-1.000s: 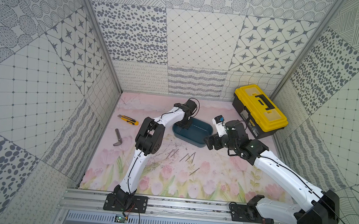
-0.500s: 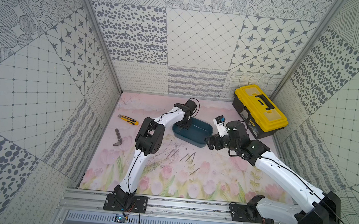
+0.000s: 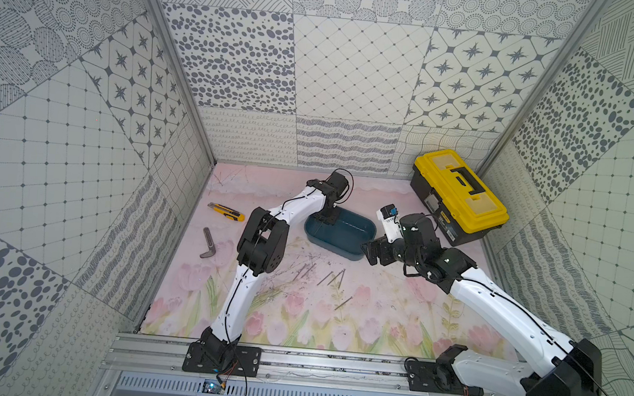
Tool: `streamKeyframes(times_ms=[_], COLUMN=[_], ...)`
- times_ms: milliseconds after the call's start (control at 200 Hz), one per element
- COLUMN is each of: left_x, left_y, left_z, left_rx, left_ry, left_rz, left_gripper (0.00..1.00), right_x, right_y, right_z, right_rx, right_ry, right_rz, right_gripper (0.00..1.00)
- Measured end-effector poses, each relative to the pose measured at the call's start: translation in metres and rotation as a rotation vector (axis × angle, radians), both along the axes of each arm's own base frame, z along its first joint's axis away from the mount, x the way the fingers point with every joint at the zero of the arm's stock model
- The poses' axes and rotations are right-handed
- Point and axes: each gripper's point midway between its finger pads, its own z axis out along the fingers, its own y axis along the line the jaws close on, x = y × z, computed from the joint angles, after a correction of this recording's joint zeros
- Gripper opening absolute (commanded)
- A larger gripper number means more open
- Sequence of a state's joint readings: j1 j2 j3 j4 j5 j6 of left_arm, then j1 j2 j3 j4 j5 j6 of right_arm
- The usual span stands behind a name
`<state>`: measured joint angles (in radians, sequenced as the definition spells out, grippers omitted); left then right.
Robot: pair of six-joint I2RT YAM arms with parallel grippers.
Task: Put the nails on the desktop into the storage box
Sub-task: Place the nail in the storage box, then pick up the nail from the center of the board.
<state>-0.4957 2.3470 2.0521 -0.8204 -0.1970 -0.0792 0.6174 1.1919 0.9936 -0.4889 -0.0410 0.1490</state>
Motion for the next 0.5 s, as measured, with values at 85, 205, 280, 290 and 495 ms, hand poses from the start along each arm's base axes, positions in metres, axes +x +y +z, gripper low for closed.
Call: streamKeyframes(times_ms=[85,205,280,290,495], left_x=[-0.001,-0.002,-0.003,-0.003,-0.017], left_y=[-0.003,-0.007,-0.007,-0.007,0.000], left_z=[0.007,0.021,0.031,0.033,0.080], left_rx=[-0.007,-0.018,-0.023,-0.024,-0.056], left_ry=[-0.013,-0.034,-0.051,-0.054,-0.115], left_rz=[-0.006,-0.011,-0.009,-0.008,0.012], left_gripper=[0.26,0.26,0.26,0.26,0.26], right_x=[-0.001,-0.002,-0.003,-0.003,-0.008], right_y=[0.000,-0.001,-0.002,-0.002,0.002], right_z=[0.001,0.007,0.010,0.010,0.017], right_rx=[0.002,0.011,0.017,0.018,0.036], right_ry=[-0.003,-0.016,-0.024,-0.025,-0.036], right_rz=[0.000,-0.001,0.000,0.000,0.039], right_gripper=[0.95,0.95,0.95,0.95,0.96])
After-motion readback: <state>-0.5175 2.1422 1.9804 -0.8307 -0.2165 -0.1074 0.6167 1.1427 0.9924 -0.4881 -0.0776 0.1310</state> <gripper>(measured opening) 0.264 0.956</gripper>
